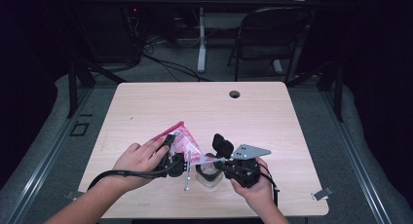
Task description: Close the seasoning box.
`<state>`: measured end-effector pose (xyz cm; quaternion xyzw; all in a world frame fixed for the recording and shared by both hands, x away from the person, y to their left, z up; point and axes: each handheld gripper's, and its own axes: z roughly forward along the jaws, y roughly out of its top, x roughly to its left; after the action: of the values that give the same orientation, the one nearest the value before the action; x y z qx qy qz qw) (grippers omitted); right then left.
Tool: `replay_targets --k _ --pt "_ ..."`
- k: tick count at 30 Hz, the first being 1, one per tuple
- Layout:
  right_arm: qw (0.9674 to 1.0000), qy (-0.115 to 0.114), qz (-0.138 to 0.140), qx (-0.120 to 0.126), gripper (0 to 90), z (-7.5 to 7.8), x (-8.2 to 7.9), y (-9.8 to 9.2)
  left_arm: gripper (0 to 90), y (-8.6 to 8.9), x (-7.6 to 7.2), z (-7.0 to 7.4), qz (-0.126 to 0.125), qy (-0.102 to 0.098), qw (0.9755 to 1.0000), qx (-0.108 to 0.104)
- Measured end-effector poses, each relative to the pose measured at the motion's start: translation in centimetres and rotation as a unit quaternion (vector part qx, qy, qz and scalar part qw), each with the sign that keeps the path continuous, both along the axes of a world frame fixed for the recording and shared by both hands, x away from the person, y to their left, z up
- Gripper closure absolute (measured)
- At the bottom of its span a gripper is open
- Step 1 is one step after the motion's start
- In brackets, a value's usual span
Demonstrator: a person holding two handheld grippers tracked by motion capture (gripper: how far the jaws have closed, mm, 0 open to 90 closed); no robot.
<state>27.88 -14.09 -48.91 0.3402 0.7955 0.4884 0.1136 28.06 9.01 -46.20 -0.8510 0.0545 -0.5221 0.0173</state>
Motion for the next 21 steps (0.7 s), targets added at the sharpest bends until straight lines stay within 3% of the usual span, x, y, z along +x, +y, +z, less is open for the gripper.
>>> replay_targets --k 21 --pt "1.0 0.002 -0.004 0.0 87.7 -0.1 0.16 -0.24 69.1 -0.52 -0.07 0.24 -0.004 -0.007 0.9999 0.011"
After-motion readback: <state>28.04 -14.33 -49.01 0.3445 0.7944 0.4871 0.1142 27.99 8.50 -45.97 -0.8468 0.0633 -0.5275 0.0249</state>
